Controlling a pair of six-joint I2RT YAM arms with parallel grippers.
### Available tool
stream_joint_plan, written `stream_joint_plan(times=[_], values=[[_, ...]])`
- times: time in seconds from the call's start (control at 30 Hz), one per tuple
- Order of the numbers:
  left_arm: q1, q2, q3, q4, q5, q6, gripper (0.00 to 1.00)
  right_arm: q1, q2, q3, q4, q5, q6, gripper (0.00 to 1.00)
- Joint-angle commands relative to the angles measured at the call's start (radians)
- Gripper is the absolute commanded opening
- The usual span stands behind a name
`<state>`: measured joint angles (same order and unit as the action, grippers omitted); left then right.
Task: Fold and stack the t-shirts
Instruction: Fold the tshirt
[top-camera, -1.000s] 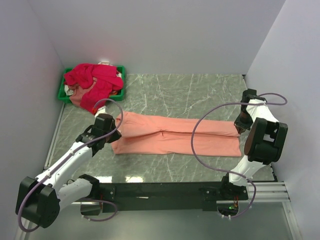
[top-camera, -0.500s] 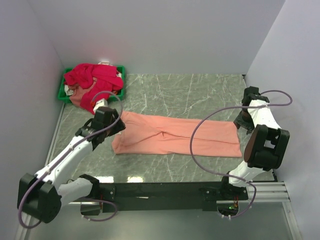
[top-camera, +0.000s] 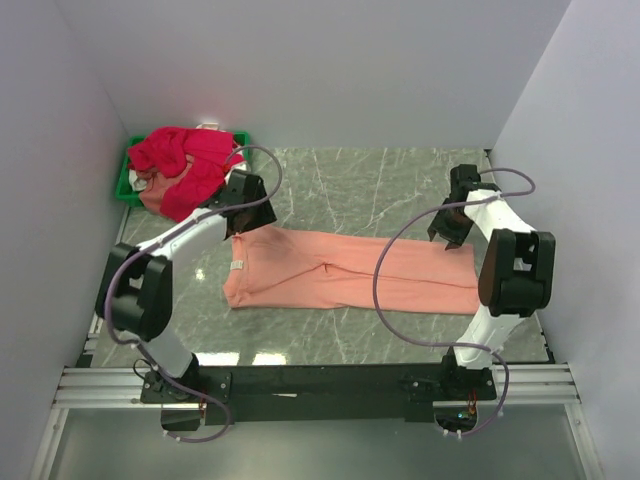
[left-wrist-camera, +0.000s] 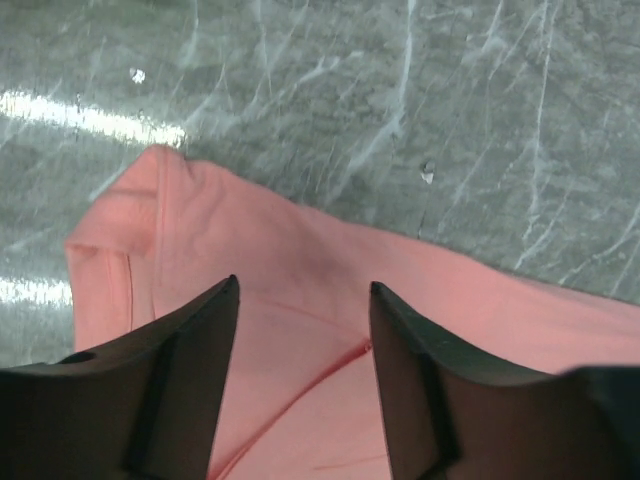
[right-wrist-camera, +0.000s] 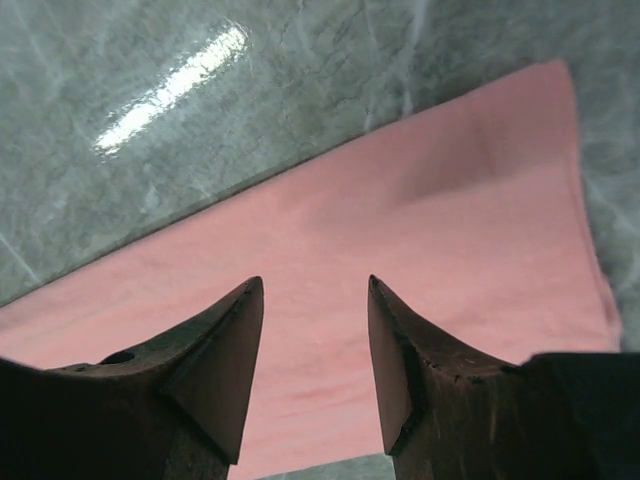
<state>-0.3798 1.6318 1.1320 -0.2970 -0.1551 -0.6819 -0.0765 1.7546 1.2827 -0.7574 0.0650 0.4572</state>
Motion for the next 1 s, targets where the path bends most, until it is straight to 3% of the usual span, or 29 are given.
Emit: stream_joint_plan(times=[0.0,0.27,0.5,0.97], values=[[0.010,0.042,0.103,-0.033,-0.014,0.031,0.58,-0.005,0.034,0.004,0.044,-0.062,0.021,0.53],[-0.034,0.066,0.065,0.059,0.225,0.105,0.56,-0.005,0.048,-0.011,0.062,-0.099,0.017,0.52],[-0.110,0.129,0.034,0.085,0.322,0.117,0.53,-0.005,0.082,-0.039,0.090,-0.117,0.023,0.51],[-0.156,0.211,0.049,0.021,0.204,0.068,0.50,-0.003,0.079,-0.078,0.109,-0.134,0.015,0.50]])
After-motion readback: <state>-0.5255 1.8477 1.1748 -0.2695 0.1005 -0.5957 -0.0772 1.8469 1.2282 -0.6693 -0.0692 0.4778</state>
